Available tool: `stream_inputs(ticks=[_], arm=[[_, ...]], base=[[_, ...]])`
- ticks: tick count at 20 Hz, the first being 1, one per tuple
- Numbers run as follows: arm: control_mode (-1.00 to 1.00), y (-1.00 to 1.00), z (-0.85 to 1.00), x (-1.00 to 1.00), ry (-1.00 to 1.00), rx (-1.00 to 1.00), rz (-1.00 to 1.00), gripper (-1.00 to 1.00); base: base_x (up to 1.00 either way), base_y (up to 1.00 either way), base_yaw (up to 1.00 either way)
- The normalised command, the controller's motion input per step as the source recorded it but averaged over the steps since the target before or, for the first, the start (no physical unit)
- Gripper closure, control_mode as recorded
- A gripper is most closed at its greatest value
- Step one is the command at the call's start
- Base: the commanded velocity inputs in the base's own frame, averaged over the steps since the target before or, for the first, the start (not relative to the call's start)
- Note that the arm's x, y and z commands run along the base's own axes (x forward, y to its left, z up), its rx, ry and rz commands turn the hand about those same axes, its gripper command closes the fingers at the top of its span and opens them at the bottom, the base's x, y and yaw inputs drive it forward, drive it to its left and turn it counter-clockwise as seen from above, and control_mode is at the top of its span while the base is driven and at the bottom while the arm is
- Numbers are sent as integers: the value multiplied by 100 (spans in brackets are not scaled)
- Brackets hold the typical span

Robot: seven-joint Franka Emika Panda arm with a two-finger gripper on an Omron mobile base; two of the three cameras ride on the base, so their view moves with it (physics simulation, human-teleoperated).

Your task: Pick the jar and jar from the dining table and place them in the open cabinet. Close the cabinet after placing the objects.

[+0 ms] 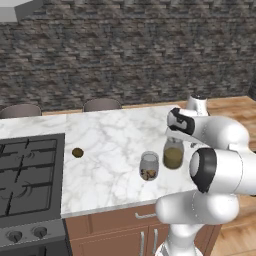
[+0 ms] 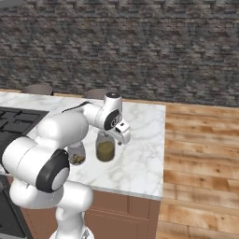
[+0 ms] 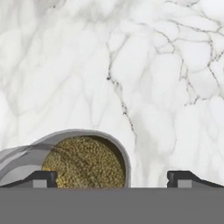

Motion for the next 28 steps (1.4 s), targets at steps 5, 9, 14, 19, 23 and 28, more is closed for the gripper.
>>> stream_inputs(ticks=[5, 9, 14, 19, 23, 28], arm=[[-100, 0, -14, 18, 3, 0, 0, -100], [-100, 4, -19, 6, 1, -1, 0, -100], [-100, 31, -44, -9, 0, -6, 0, -100], [-100, 64, -71, -31, 5, -13, 0, 100], [-100, 47, -71, -20, 11, -9, -2, 100], [-100, 2, -38, -20, 2, 0, -8, 100]], base=[[0, 0, 0], [0, 0, 0], [0, 0, 0], [0, 0, 0], [0, 0, 0], [0, 0, 0]])
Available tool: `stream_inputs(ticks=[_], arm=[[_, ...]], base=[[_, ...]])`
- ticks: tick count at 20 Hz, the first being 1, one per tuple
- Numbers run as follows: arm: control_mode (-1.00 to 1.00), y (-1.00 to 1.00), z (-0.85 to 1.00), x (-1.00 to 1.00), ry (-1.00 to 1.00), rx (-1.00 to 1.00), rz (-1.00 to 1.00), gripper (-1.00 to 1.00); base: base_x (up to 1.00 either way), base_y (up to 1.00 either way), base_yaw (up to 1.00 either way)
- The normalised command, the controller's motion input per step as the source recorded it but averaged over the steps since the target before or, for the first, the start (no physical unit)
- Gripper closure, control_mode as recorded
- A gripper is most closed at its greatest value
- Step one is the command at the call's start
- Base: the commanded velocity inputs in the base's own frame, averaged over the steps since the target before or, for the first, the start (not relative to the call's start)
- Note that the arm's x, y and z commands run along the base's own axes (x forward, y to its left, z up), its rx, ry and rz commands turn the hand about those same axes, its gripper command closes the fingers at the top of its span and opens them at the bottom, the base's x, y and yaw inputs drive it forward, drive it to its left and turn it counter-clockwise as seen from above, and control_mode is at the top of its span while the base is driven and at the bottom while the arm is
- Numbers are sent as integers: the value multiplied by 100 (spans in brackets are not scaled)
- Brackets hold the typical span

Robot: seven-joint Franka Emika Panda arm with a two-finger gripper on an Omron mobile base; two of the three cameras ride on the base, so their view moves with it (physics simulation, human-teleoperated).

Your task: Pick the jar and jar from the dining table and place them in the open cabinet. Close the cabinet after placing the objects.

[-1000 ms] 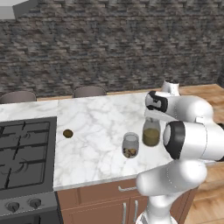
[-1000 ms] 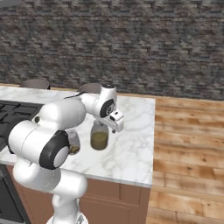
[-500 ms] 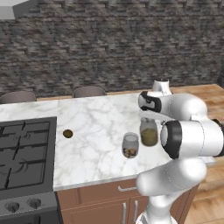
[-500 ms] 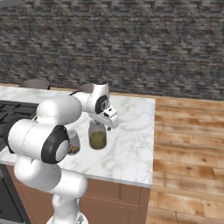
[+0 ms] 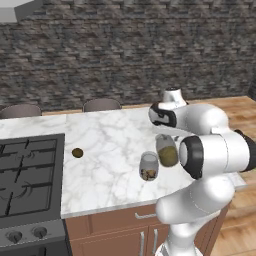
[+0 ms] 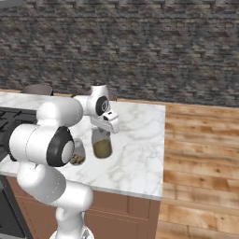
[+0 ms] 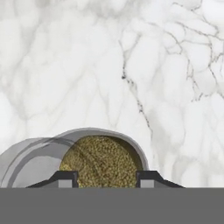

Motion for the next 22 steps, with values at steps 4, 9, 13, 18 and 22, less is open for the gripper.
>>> stream_inputs(ticks=[4, 9, 13, 18, 22], arm=[[-100, -23, -3, -28, -2, 10, -12, 100], [-100, -36, 19, -43, -16, 23, -16, 100], [-100, -11, 45, -47, -26, 22, -21, 100], [-100, 0, 50, -45, -21, 10, -21, 100], [-100, 0, 29, -56, -14, 0, -17, 100]], base=[[0, 0, 0], [0, 0, 0], [0, 0, 0], [0, 0, 0], [0, 0, 0]])
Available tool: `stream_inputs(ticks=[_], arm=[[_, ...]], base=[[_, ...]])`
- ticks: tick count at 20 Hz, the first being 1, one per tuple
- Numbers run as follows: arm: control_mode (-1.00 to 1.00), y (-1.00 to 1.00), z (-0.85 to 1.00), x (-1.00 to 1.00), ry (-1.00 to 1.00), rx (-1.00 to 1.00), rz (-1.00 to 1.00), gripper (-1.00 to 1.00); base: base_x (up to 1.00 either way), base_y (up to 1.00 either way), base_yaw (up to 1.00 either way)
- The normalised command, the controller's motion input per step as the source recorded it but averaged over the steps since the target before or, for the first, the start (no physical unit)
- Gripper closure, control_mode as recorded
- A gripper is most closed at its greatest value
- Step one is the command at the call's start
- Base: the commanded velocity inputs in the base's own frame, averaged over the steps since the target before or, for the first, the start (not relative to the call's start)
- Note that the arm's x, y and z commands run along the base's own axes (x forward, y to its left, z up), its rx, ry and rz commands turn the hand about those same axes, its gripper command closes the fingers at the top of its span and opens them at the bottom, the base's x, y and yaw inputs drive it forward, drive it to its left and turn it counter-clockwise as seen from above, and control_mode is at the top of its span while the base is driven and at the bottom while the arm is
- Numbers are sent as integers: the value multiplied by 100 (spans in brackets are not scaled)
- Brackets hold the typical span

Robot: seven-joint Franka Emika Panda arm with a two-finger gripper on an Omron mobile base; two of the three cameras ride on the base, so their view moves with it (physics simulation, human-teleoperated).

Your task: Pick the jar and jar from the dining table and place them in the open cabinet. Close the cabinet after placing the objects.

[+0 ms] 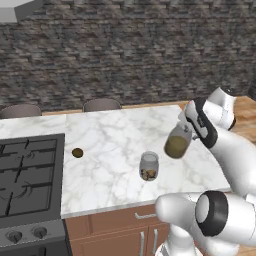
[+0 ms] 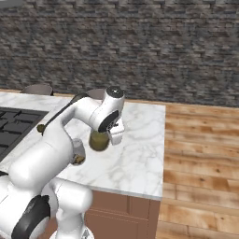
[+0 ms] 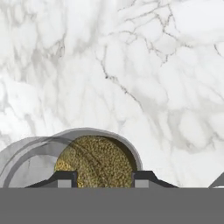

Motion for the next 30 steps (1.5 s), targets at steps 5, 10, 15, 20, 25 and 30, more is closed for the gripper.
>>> stream_inputs(ticks=[5, 10, 15, 20, 25, 30], arm=[[-100, 0, 26, -69, -6, 0, -14, 100], [-100, 0, 35, -70, 0, 0, -9, 100], [-100, 0, 42, -49, 0, 0, -6, 100], [-100, 0, 43, -31, -2, 0, -3, 100], [-100, 0, 32, -14, 0, 0, 0, 100], [-100, 0, 27, -17, 0, 0, 0, 100]], base=[[0, 0, 0], [0, 0, 0], [0, 0, 0], [0, 0, 0], [0, 0, 0], [0, 0, 0]])
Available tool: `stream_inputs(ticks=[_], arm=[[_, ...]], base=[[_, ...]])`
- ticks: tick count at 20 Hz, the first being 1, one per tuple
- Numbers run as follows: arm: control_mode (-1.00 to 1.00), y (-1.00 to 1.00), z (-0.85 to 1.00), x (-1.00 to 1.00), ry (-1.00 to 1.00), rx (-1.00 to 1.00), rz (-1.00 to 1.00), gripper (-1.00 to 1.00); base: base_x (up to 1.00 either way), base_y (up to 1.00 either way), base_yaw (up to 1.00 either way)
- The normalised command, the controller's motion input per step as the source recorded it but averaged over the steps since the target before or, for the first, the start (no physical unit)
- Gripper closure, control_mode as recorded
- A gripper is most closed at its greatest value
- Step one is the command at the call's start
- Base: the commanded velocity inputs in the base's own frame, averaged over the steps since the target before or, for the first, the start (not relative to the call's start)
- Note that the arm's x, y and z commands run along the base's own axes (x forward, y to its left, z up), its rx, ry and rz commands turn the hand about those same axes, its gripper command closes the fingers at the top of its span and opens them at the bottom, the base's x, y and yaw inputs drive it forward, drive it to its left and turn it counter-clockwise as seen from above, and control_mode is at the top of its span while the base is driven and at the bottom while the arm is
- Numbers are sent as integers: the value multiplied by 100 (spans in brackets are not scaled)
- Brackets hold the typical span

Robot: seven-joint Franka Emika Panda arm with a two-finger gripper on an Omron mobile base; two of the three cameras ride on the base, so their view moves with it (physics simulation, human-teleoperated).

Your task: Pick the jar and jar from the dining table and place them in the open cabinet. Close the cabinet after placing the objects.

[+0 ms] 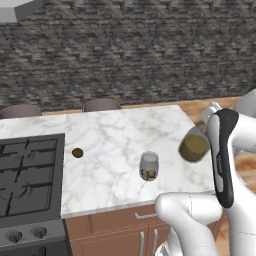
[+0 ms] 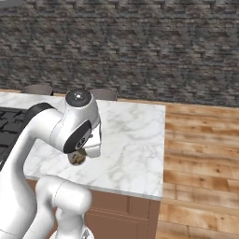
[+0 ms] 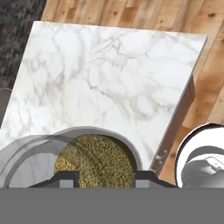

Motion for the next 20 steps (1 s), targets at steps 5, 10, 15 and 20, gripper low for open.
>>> stream_inputs(ticks=[5, 10, 15, 20], arm=[[-100, 2, 21, -11, 0, 0, 0, 100], [-100, 8, 3, -2, 0, -1, 0, 100], [100, 14, 0, -2, 0, -4, 0, 100], [100, 0, 0, 0, 0, 0, 0, 100]], base=[[0, 0, 0], [0, 0, 0], [-4, 2, 0], [-41, 1, -1]])
